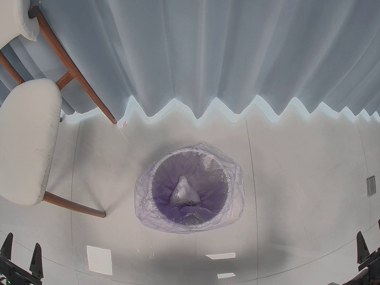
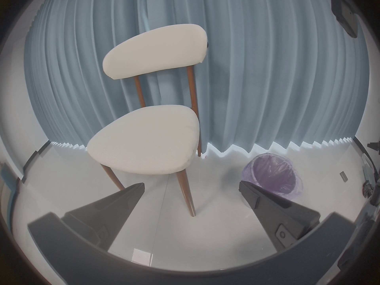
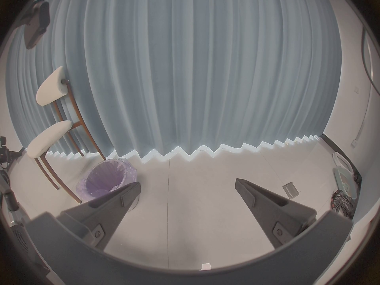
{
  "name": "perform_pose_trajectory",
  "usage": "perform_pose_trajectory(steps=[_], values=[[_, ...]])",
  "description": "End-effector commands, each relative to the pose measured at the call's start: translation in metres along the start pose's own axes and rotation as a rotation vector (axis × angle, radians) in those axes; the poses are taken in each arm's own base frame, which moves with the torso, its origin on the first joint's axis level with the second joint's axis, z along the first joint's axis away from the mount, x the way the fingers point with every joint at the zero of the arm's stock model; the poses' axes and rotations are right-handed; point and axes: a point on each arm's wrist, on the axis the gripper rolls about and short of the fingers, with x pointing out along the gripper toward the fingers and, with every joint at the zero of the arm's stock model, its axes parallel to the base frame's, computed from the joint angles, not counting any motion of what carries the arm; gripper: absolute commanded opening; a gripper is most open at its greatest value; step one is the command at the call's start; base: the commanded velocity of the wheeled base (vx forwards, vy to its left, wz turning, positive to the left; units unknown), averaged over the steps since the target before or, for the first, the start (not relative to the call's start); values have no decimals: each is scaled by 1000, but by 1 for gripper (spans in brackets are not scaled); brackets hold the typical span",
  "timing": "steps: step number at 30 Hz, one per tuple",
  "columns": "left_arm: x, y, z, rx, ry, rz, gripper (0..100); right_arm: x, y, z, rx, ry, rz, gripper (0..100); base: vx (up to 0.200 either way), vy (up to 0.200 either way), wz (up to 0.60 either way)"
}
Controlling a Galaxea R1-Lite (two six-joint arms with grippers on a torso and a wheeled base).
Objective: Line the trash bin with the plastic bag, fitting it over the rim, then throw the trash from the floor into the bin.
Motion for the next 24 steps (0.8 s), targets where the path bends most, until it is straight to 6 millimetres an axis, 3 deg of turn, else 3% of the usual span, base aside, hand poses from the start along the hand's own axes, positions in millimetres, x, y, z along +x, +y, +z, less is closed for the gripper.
perform_pose_trajectory(steps=[1,8,13,19,24], values=[[-2,-3,-5,87,-13,-109,100,0,0,-5,-23,8,3,100,0,0,0],[-2,-3,-5,61,-8,-110,100,0,0,-5,-28,8,16,100,0,0,0],[-1,2,-5,-24,-13,124,100,0,0,-5,-26,8,16,100,0,0,0],[-2,-3,-5,34,-2,-115,100,0,0,-5,-26,8,16,100,0,0,0],[-2,-3,-5,45,1,-129,100,0,0,-5,-26,8,16,100,0,0,0]])
